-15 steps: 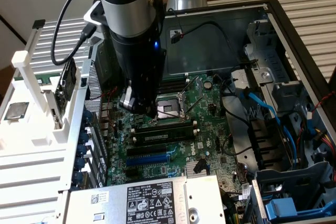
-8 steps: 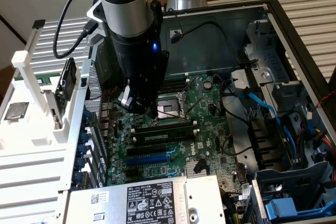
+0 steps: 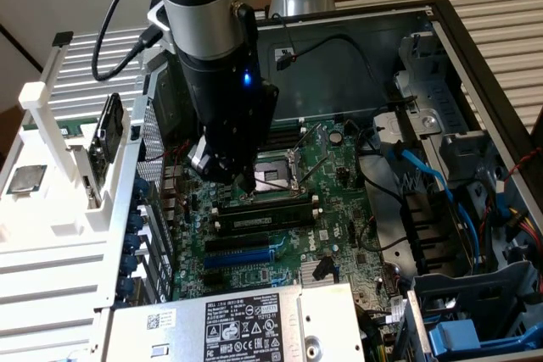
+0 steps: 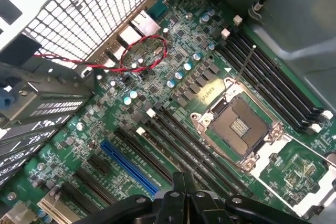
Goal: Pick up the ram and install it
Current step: 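Press down the ram until it locks into place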
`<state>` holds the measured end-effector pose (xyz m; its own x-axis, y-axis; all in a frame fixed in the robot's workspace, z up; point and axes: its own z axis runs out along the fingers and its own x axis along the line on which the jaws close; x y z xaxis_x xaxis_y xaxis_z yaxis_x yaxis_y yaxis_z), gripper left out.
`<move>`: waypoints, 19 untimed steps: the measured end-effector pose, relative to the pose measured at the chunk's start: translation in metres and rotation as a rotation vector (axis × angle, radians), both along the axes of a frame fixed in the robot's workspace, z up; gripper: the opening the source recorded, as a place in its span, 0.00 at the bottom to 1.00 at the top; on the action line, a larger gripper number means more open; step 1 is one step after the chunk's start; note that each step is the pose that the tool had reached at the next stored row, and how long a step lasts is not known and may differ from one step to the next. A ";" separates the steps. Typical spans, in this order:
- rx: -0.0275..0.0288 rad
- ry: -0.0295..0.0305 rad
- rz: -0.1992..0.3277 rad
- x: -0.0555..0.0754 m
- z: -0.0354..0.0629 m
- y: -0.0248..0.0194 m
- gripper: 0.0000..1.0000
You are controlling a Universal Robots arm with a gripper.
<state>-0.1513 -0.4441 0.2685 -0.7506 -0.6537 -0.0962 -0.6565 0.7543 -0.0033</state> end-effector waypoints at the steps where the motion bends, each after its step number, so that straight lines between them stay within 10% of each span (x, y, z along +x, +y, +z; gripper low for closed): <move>1: 0.0000 0.0000 -0.015 0.000 0.0000 0.0000 0.11; 19: 0.0000 0.0000 -0.290 0.000 0.0000 0.0000 0.11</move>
